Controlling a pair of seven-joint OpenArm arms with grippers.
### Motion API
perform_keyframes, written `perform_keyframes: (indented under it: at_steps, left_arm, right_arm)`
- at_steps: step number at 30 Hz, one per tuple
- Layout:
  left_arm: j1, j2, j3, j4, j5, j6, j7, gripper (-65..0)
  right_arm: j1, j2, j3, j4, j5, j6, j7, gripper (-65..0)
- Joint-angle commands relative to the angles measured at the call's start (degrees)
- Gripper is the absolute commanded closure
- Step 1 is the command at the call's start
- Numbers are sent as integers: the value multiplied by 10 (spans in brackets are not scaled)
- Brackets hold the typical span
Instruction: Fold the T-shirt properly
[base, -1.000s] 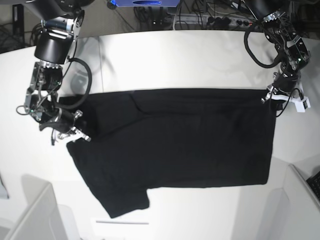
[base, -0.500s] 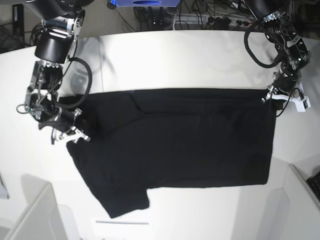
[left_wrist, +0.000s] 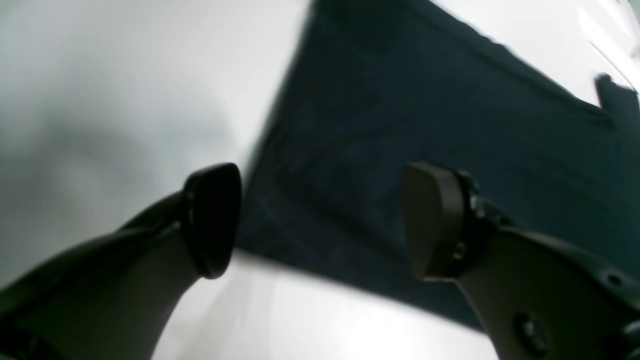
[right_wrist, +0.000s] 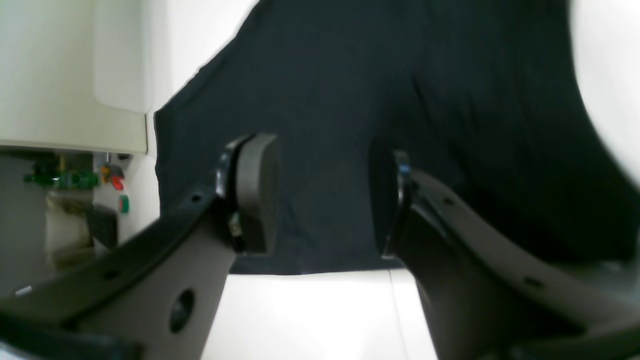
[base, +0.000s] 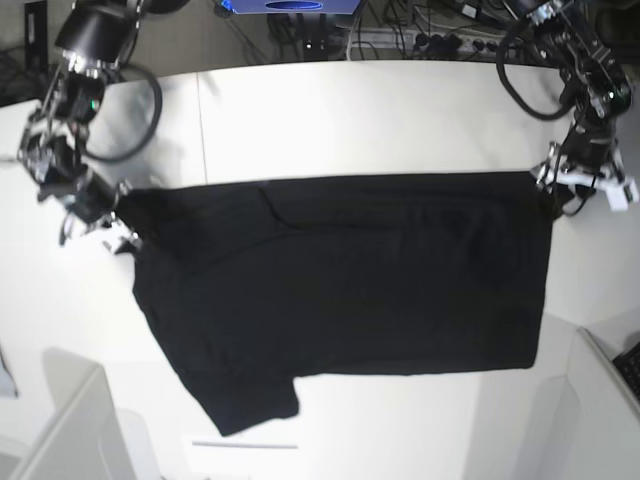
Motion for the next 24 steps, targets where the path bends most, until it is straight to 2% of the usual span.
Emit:
perform_keyframes:
  at_steps: [1,3,7,11,16,22,24]
  left_arm:
    - [20,0,-16,3,-20,-18,-6,-481]
    - [45,4,-44,-4,-43,-49,-6,-481]
    - [61,5,-65,-54,-48,-107,-6,-481]
    - [50,3,-66,-103,-49,-112,-8,-481]
    - [31,3,-61,-107,-48,-112,-8,-481]
    - [-15,1,-60,-166,-48,-112,-8,-481]
    - [-28,1,-60,-180,-48,-112,-8,-481]
  right_arm:
    - [-23,3,4,35,12,-21,24,-285]
    - [-77,-14,3,72,16,-60,70,-318]
    - [-140,-44,0,66,12,-65,138,-341]
    - [-126,-54,2,-21,12,-64,147,-341]
    - [-87,-51,3,-78,12,-63,155,-341]
    - [-49,-49,0,-137,11,-63,184,-341]
    - [-40,-38,-1,-151,11,-63,184,-339]
